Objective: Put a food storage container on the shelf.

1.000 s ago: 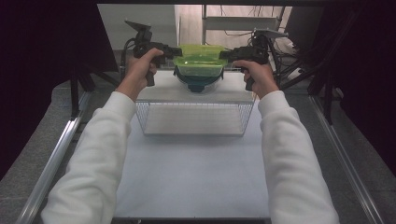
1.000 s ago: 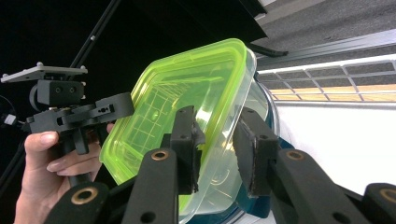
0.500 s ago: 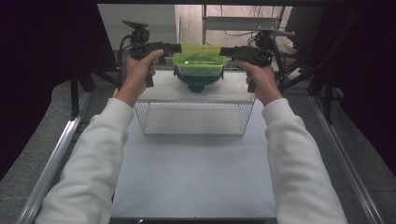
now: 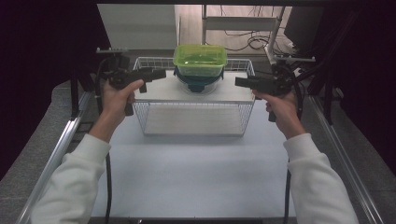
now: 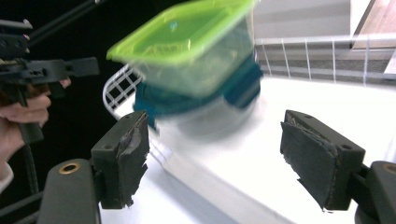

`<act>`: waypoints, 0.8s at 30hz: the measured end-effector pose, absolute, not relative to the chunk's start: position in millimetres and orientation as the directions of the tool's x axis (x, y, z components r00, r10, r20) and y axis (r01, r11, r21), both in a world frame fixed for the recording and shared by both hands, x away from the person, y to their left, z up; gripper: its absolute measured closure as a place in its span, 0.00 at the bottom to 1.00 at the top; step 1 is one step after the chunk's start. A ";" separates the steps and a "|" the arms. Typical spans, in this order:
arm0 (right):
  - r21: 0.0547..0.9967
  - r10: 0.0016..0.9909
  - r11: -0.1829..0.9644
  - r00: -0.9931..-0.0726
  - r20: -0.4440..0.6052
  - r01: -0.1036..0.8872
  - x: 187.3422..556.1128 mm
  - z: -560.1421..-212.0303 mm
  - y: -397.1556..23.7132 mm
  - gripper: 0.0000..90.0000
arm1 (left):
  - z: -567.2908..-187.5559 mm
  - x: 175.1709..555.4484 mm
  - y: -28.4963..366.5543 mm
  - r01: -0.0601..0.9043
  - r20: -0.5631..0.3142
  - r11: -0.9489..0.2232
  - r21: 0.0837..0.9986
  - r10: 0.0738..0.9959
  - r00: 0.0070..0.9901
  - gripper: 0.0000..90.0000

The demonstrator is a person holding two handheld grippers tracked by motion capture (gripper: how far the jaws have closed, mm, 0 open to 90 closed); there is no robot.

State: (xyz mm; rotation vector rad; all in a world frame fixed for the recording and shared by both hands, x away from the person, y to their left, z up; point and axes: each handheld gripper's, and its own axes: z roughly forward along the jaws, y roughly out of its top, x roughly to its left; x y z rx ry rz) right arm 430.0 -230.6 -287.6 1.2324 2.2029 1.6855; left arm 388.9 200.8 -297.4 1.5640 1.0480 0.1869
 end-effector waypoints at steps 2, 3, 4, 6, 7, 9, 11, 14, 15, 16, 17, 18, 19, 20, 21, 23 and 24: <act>0.854 0.651 0.082 -0.676 0.344 0.514 410.3 -298.0 -239.6 0.26 | -305.0 373.6 201.0 0.505 -0.401 0.063 0.861 0.694 0.597 0.27; 0.854 0.651 0.082 -0.676 0.344 0.514 410.3 -298.0 -239.6 0.26 | -307.8 368.7 201.2 0.502 -0.395 0.056 0.863 0.694 0.602 0.27; 0.856 0.653 0.092 -0.679 0.334 0.509 405.4 -300.4 -241.6 0.26 | -311.8 362.3 201.1 0.501 -0.388 0.045 0.865 0.693 0.607 0.27; 0.859 0.657 0.113 -0.686 0.312 0.499 392.6 -307.9 -246.1 0.26 | -321.3 350.0 201.3 0.502 -0.379 0.029 0.865 0.693 0.613 0.27; 0.861 0.661 0.126 -0.689 0.298 0.493 386.3 -312.2 -248.3 0.26 | -327.1 344.1 201.7 0.502 -0.374 0.018 0.865 0.691 0.619 0.26; 0.861 0.666 0.140 -0.690 0.284 0.490 374.9 -321.7 -252.1 0.26 | -340.9 332.7 202.6 0.505 -0.369 0.008 0.863 0.693 0.619 0.26; 0.859 0.663 0.149 -0.694 0.281 0.490 364.7 -332.5 -254.8 0.26 | -357.1 323.5 202.3 0.522 -0.365 -0.016 0.853 0.696 0.618 0.26; 0.844 0.664 0.175 -0.694 0.279 0.507 345.8 -360.6 -257.7 0.26 | -393.0 309.5 199.7 0.569 -0.353 -0.067 0.819 0.724 0.593 0.26; 0.844 0.664 0.175 -0.694 0.279 0.507 345.8 -360.6 -257.7 0.26 | -393.0 309.5 199.7 0.569 -0.353 -0.067 0.819 0.724 0.593 0.26; 0.838 0.666 0.180 -0.690 0.281 0.515 342.6 -366.0 -257.9 0.26 | -401.5 307.1 199.1 0.591 -0.365 -0.073 0.803 0.724 0.586 0.26; 0.822 0.669 0.211 -0.691 0.273 0.529 334.9 -380.5 -257.9 0.26 | -409.2 305.1 198.8 0.605 -0.367 -0.079 0.792 0.730 0.576 0.26; 0.822 0.669 0.211 -0.691 0.273 0.529 334.9 -380.5 -257.9 0.26 | -416.4 303.3 198.6 0.618 -0.369 -0.082 0.782 0.738 0.565 0.26; 0.804 0.662 0.246 -0.700 0.269 0.542 326.1 -395.3 -256.9 0.26 | -429.6 300.3 197.9 0.638 -0.364 -0.097 0.764 0.751 0.551 0.26; 0.794 0.662 0.264 -0.701 0.264 0.548 321.9 -402.8 -256.2 0.26 | -429.6 300.3 197.9 0.638 -0.364 -0.097 0.764 0.751 0.551 0.26; 0.784 0.664 0.280 -0.701 0.259 0.554 317.7 -410.0 -255.8 0.26 | -435.5 298.5 197.2 0.642 -0.356 -0.108 0.759 0.756 0.549 0.26; 0.775 0.666 0.291 -0.700 0.257 0.561 314.3 -417.0 -255.4 0.26 | -446.6 293.9 196.4 0.653 -0.362 -0.113 0.749 0.756 0.546 0.26; 0.762 0.667 0.303 -0.698 0.260 0.573 311.8 -423.3 -255.0 0.26 | -452.7 291.2 196.1 0.661 -0.361 -0.124 0.740 0.756 0.546 0.26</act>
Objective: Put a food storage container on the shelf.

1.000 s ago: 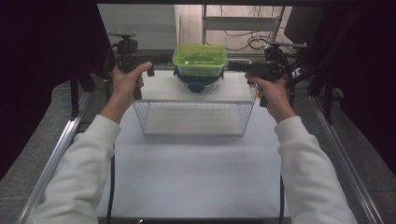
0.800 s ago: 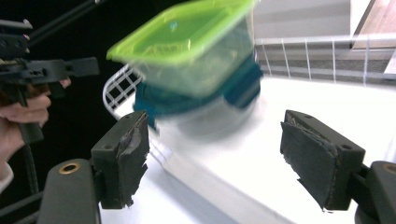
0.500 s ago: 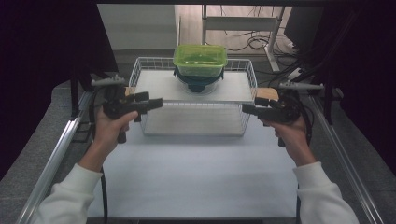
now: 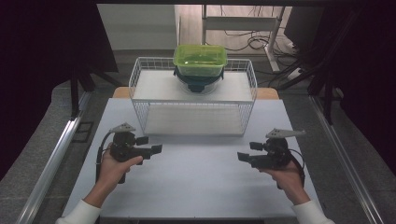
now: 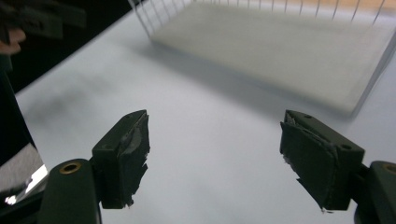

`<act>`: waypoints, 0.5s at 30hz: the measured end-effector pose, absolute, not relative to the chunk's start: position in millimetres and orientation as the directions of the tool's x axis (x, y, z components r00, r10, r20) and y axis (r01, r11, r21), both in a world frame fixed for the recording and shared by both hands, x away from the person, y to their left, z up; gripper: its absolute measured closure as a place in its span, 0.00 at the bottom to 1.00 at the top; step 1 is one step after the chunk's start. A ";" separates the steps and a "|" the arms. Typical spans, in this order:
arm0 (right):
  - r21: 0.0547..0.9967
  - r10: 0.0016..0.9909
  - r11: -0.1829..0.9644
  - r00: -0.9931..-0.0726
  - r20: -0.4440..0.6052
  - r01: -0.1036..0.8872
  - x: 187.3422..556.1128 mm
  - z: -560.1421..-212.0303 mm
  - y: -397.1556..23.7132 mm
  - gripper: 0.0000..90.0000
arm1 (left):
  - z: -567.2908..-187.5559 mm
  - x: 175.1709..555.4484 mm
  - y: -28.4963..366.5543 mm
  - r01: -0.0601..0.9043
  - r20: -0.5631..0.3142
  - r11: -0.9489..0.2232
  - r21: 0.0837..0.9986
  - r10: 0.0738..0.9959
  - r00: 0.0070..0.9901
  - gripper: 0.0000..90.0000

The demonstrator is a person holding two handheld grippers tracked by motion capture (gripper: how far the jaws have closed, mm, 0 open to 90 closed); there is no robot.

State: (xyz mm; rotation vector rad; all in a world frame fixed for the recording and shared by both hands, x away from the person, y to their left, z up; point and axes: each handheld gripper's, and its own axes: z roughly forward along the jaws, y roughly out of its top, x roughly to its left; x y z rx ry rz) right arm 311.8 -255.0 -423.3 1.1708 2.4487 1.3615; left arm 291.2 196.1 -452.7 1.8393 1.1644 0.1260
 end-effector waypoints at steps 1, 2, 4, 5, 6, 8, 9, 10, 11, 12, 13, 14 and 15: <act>0.751 0.671 0.315 -0.696 0.257 0.581 309.7 -430.1 -254.8 0.26 | -455.9 289.5 195.9 0.666 -0.359 -0.132 0.734 0.757 0.546 0.26; 0.743 0.678 0.317 -0.689 0.257 0.589 308.2 -437.7 -255.5 0.26 | -462.1 285.7 196.8 0.674 -0.361 -0.134 0.727 0.759 0.541 0.26; 0.737 0.680 0.317 -0.685 0.263 0.597 308.4 -440.5 -256.1 0.26 | -463.7 284.6 197.2 0.677 -0.363 -0.137 0.723 0.759 0.541 0.26; 0.733 0.682 0.316 -0.681 0.265 0.602 309.3 -442.3 -256.1 0.26 | -464.5 283.9 197.3 0.675 -0.359 -0.141 0.724 0.759 0.543 0.26; 0.734 0.686 0.309 -0.676 0.268 0.605 312.2 -442.5 -255.4 0.26 | -464.6 283.5 197.3 0.673 -0.356 -0.140 0.726 0.762 0.542 0.26; 0.739 0.685 0.302 -0.676 0.271 0.602 313.3 -441.0 -254.5 0.26 | -464.9 284.2 196.6 0.668 -0.345 -0.143 0.730 0.767 0.541 0.26; 0.739 0.685 0.302 -0.676 0.271 0.602 313.3 -441.0 -254.5 0.26 | -464.9 284.2 196.6 0.668 -0.345 -0.143 0.730 0.767 0.541 0.26; 0.743 0.688 0.302 -0.676 0.265 0.598 312.9 -440.3 -254.7 0.26 | -465.9 284.3 196.3 0.665 -0.333 -0.152 0.731 0.771 0.543 0.26; 0.745 0.689 0.300 -0.675 0.263 0.596 312.2 -440.2 -255.4 0.26 | -467.1 284.2 195.9 0.663 -0.322 -0.158 0.732 0.777 0.540 0.26; 0.748 0.689 0.295 -0.675 0.264 0.595 311.8 -440.5 -256.4 0.26 | -468.3 284.5 196.0 0.664 -0.321 -0.161 0.730 0.776 0.542 0.26; 0.747 0.692 0.290 -0.670 0.268 0.598 311.2 -440.4 -258.0 0.26 | -469.5 284.7 195.8 0.666 -0.325 -0.159 0.729 0.776 0.540 0.26; 0.751 0.695 0.281 -0.666 0.271 0.598 310.3 -440.3 -260.7 0.25 | -470.4 285.1 195.8 0.665 -0.321 -0.163 0.729 0.776 0.543 0.25; 0.751 0.695 0.281 -0.666 0.271 0.598 310.3 -440.3 -260.7 0.25 | -471.0 285.2 195.5 0.663 -0.315 -0.169 0.729 0.778 0.544 0.25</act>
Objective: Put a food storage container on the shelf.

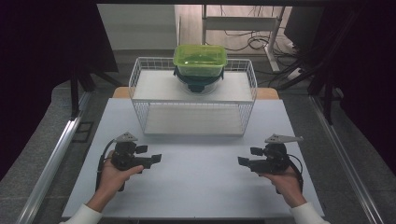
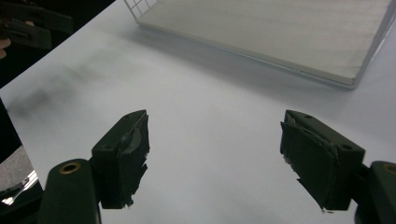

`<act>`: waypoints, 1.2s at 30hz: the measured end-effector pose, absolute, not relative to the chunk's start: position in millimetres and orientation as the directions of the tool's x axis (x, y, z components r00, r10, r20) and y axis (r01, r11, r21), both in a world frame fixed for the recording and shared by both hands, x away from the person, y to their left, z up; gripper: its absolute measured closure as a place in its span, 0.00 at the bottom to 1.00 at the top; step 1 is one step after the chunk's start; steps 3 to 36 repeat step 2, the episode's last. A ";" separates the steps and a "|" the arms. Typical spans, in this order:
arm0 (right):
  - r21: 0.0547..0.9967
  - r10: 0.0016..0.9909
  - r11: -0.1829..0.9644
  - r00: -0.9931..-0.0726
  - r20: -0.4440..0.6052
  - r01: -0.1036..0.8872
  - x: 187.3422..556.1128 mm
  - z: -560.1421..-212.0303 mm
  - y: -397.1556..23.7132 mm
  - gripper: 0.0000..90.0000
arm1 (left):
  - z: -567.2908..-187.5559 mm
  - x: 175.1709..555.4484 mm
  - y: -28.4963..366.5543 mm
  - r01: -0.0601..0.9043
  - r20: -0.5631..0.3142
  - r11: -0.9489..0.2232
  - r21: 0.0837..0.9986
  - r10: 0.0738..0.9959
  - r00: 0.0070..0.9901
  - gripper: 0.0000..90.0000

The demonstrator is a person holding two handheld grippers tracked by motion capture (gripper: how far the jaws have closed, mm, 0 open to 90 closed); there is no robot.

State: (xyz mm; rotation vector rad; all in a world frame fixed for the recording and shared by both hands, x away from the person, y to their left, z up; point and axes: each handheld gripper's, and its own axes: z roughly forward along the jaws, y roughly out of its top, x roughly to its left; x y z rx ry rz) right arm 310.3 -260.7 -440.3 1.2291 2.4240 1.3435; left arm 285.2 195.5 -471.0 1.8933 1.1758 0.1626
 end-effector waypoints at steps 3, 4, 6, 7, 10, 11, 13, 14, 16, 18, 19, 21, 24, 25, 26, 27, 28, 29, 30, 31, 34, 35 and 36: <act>0.754 0.696 0.276 -0.665 0.271 0.596 309.2 -440.0 -262.7 0.25 | -471.3 285.1 194.8 0.660 -0.310 -0.173 0.731 0.778 0.547 0.24; 0.754 0.696 0.276 -0.665 0.271 0.596 309.2 -440.0 -262.7 0.25 | -471.3 285.1 194.8 0.660 -0.310 -0.173 0.731 0.778 0.547 0.24; 0.754 0.696 0.276 -0.665 0.271 0.596 309.2 -440.0 -262.7 0.25 | -471.3 285.1 194.8 0.660 -0.310 -0.173 0.731 0.778 0.547 0.24; 0.754 0.696 0.276 -0.665 0.271 0.596 309.2 -440.0 -262.7 0.25 | -471.3 285.1 194.8 0.660 -0.310 -0.173 0.731 0.778 0.547 0.24; 0.754 0.696 0.276 -0.665 0.271 0.596 309.2 -440.0 -262.7 0.25 | -471.3 285.1 194.8 0.660 -0.310 -0.173 0.731 0.778 0.547 0.24; 0.754 0.696 0.276 -0.665 0.271 0.596 309.2 -440.0 -262.7 0.25 | -471.3 285.1 194.8 0.660 -0.310 -0.173 0.731 0.778 0.547 0.24; 0.754 0.696 0.276 -0.665 0.271 0.596 309.2 -440.0 -262.7 0.25 | -471.3 285.1 194.8 0.660 -0.310 -0.173 0.731 0.778 0.547 0.24; 0.754 0.696 0.276 -0.665 0.271 0.596 309.2 -440.0 -262.7 0.25 | -471.3 285.1 194.8 0.660 -0.310 -0.173 0.731 0.778 0.547 0.24; 0.754 0.696 0.276 -0.665 0.271 0.596 309.2 -440.0 -262.7 0.25 | -471.3 285.1 194.8 0.660 -0.310 -0.173 0.731 0.778 0.547 0.24; 0.754 0.696 0.276 -0.665 0.271 0.596 309.2 -440.0 -262.7 0.25 | -471.3 285.1 194.8 0.660 -0.310 -0.173 0.731 0.778 0.547 0.24; 0.754 0.696 0.276 -0.665 0.271 0.596 309.2 -440.0 -262.7 0.25 | -471.3 285.1 194.8 0.660 -0.310 -0.173 0.731 0.778 0.547 0.24; 0.754 0.696 0.276 -0.665 0.271 0.596 309.2 -440.0 -262.7 0.25 | -471.3 285.1 194.8 0.660 -0.310 -0.173 0.731 0.778 0.547 0.24; 0.754 0.696 0.276 -0.665 0.271 0.596 309.2 -440.0 -262.7 0.25 | -471.3 285.1 194.8 0.660 -0.310 -0.173 0.731 0.778 0.547 0.24; 0.754 0.696 0.276 -0.665 0.271 0.596 309.2 -440.0 -262.7 0.25 | -471.3 285.1 194.8 0.660 -0.310 -0.173 0.731 0.778 0.547 0.24; 0.754 0.696 0.276 -0.665 0.271 0.596 309.2 -440.0 -262.7 0.25 | -471.3 285.1 194.8 0.660 -0.310 -0.173 0.731 0.778 0.547 0.24; 0.754 0.696 0.276 -0.665 0.271 0.596 309.2 -440.0 -262.7 0.25 | -471.3 285.1 194.8 0.660 -0.310 -0.173 0.731 0.778 0.547 0.24; 0.754 0.696 0.276 -0.665 0.271 0.596 309.2 -440.0 -262.7 0.25 | -471.3 285.1 194.8 0.660 -0.310 -0.173 0.731 0.778 0.547 0.24; 0.754 0.696 0.276 -0.665 0.271 0.596 309.2 -440.0 -262.7 0.25 | -471.3 285.1 194.8 0.660 -0.310 -0.173 0.731 0.778 0.547 0.24; 0.754 0.696 0.276 -0.665 0.271 0.596 309.2 -440.0 -262.7 0.25 | -471.3 285.1 194.8 0.660 -0.310 -0.173 0.731 0.778 0.547 0.24; 0.754 0.696 0.276 -0.665 0.271 0.596 309.2 -440.0 -262.7 0.25 | -471.3 285.1 194.8 0.660 -0.310 -0.173 0.731 0.778 0.547 0.24; 0.754 0.696 0.276 -0.665 0.271 0.596 309.2 -440.0 -262.7 0.25 | -471.3 285.1 194.8 0.660 -0.310 -0.173 0.731 0.778 0.547 0.24; 0.754 0.696 0.276 -0.665 0.271 0.596 309.2 -440.0 -262.7 0.25 | -471.3 285.1 194.8 0.660 -0.310 -0.173 0.731 0.778 0.547 0.24; 0.754 0.696 0.276 -0.665 0.271 0.596 309.2 -440.0 -262.7 0.25 | -471.3 285.1 194.8 0.660 -0.310 -0.173 0.731 0.778 0.547 0.24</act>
